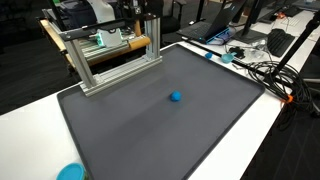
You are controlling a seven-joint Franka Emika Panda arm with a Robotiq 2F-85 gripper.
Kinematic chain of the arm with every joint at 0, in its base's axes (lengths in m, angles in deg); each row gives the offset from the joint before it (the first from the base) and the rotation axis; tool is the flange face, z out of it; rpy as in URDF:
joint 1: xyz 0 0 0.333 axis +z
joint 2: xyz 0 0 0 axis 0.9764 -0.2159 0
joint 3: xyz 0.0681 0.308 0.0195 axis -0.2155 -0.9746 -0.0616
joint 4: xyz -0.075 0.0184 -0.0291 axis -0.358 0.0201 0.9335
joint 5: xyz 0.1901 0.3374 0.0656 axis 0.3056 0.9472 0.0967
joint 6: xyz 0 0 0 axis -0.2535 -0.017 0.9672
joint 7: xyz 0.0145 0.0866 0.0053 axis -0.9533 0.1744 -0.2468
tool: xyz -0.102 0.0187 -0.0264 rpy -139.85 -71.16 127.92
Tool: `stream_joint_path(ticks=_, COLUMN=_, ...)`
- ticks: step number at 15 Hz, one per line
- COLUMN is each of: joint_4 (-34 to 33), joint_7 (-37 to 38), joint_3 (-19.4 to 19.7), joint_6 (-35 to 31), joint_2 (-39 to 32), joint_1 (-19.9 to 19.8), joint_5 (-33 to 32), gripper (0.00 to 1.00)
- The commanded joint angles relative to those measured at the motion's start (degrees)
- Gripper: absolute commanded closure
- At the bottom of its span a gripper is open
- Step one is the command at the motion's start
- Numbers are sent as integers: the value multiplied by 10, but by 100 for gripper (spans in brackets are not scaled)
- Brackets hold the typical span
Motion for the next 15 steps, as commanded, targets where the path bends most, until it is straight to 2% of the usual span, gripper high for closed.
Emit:
stream_joint_path(ticks=1, joint_4=22, joint_7=8, joint_3=1, joint_6=-15, joint_2=15, joint_1=4, joint_5=5, gripper=40)
stream_joint_path(ticks=2, joint_4=22, joint_7=9, joint_3=1, joint_6=-19, joint_2=11, joint_1=3, joint_5=5, gripper=49)
stream_joint_path(ticks=3, joint_4=21, joint_7=10, joint_3=1, joint_6=-21, joint_2=9, joint_1=2, joint_5=4, gripper=51)
stream_joint_path(ticks=4, joint_4=21, joint_7=9, joint_3=1, joint_6=-21, joint_2=7, joint_1=2, joint_5=3, gripper=65)
stream_joint_path(ticks=5, joint_4=19, joint_7=10, joint_3=1, joint_6=-19, joint_2=7, joint_1=0, joint_5=0, gripper=71)
stream_joint_path(ticks=7, joint_4=14, joint_7=13, joint_3=0, joint_6=-14, joint_2=6, joint_1=-2, joint_5=-2, gripper=72)
stream_joint_path(ticks=13, joint_4=-9, joint_7=-34, joint_3=25, joint_6=17, joint_2=-4, joint_1=18, joint_5=26, gripper=72)
stream_joint_path(ticks=14, joint_4=-9, joint_7=-41, joint_3=27, joint_6=18, joint_2=-4, joint_1=19, joint_5=25, gripper=39)
stream_joint_path(ticks=15, joint_4=-5, joint_7=-47, joint_3=30, joint_6=12, joint_2=-2, joint_1=20, joint_5=27, gripper=43)
